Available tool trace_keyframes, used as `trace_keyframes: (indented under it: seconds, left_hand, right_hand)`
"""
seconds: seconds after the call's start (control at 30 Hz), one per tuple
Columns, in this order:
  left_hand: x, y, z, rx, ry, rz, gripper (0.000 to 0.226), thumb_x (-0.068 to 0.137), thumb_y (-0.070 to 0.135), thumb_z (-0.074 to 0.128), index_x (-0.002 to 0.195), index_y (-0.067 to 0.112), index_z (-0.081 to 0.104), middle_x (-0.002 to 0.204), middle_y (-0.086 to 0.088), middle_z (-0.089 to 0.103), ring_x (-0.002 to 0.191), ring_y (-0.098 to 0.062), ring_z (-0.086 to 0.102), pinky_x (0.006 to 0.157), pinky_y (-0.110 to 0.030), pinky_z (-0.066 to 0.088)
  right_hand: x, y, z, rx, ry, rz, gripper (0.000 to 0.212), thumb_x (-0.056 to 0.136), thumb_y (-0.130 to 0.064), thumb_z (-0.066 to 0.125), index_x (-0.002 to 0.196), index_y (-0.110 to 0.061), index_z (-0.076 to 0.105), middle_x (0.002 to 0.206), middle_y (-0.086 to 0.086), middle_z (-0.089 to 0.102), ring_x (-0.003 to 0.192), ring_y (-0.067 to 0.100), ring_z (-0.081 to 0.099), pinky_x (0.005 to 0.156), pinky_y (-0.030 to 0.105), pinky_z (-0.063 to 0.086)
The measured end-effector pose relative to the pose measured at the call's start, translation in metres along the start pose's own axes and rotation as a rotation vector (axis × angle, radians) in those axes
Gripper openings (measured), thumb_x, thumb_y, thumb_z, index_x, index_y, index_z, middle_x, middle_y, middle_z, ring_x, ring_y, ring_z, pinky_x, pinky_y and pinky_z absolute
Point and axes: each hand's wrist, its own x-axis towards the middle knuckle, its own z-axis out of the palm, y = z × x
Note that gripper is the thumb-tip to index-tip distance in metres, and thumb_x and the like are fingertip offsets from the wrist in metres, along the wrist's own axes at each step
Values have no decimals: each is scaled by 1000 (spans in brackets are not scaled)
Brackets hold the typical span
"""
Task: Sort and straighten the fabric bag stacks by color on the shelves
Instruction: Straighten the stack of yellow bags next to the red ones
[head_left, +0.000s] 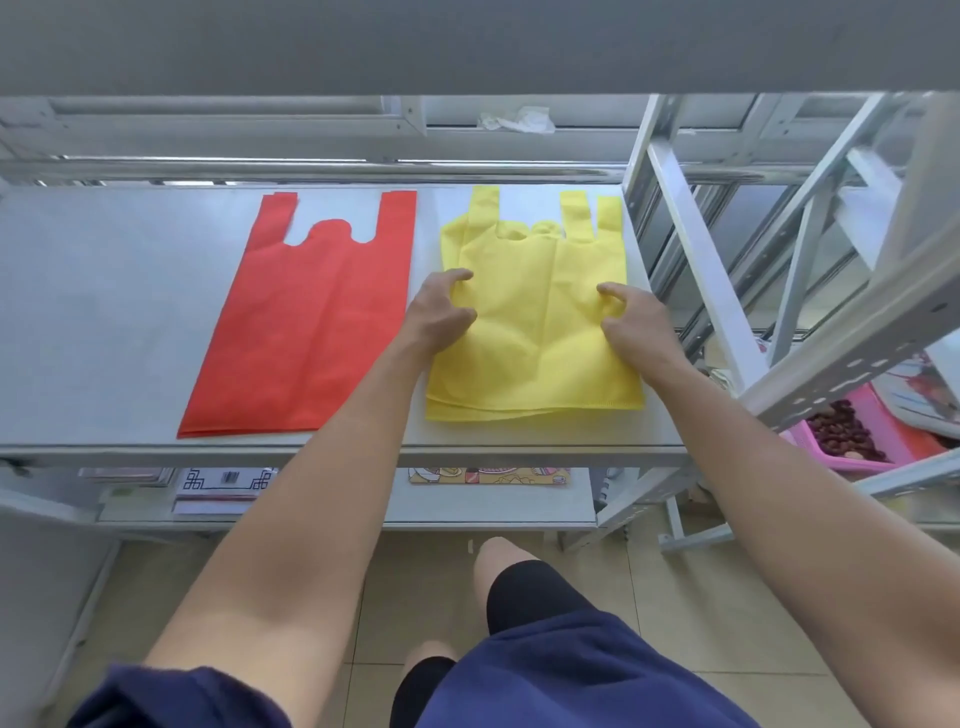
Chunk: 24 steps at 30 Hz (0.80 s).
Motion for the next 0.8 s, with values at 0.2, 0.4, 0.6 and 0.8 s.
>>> trace_keyframes:
  seconds: [0.2, 0.4, 0.6, 0.8]
  left_hand:
    - [31, 10, -10, -261, -90, 7, 83, 77, 8, 70, 150, 41, 50, 155, 7, 47, 134, -9, 44, 111, -32, 42]
    - [95, 16, -16, -308, -96, -56, 70, 81, 4, 73, 146, 28, 59, 149, -1, 52, 131, -14, 45, 102, -29, 38]
    - [124, 7, -23, -275, 58, 173, 85, 76, -13, 59, 149, 32, 56, 165, 8, 33, 137, -27, 53, 93, -28, 55]
    - [102, -3, -15, -107, 158, 46, 70, 93, -1, 59, 157, 19, 41, 169, -10, 26, 156, -26, 27, 126, -40, 29]
  right_hand:
    - [-9, 4, -3, -95, -7, 14, 57, 92, -1, 50, 146, -17, 58, 149, 8, 57, 129, 28, 58, 103, 38, 50]
    - [-2, 13, -14, -124, -64, 20, 54, 94, -4, 52, 142, -28, 62, 149, -1, 56, 96, 14, 64, 70, 20, 46]
    - [-1, 18, -10, -133, -37, 11, 53, 94, -5, 53, 141, -30, 63, 149, -3, 57, 75, 0, 57, 60, 15, 43]
    - [1, 8, -1, -158, -50, -7, 53, 96, -11, 57, 147, -24, 56, 149, 6, 51, 132, 24, 52, 97, 31, 45]
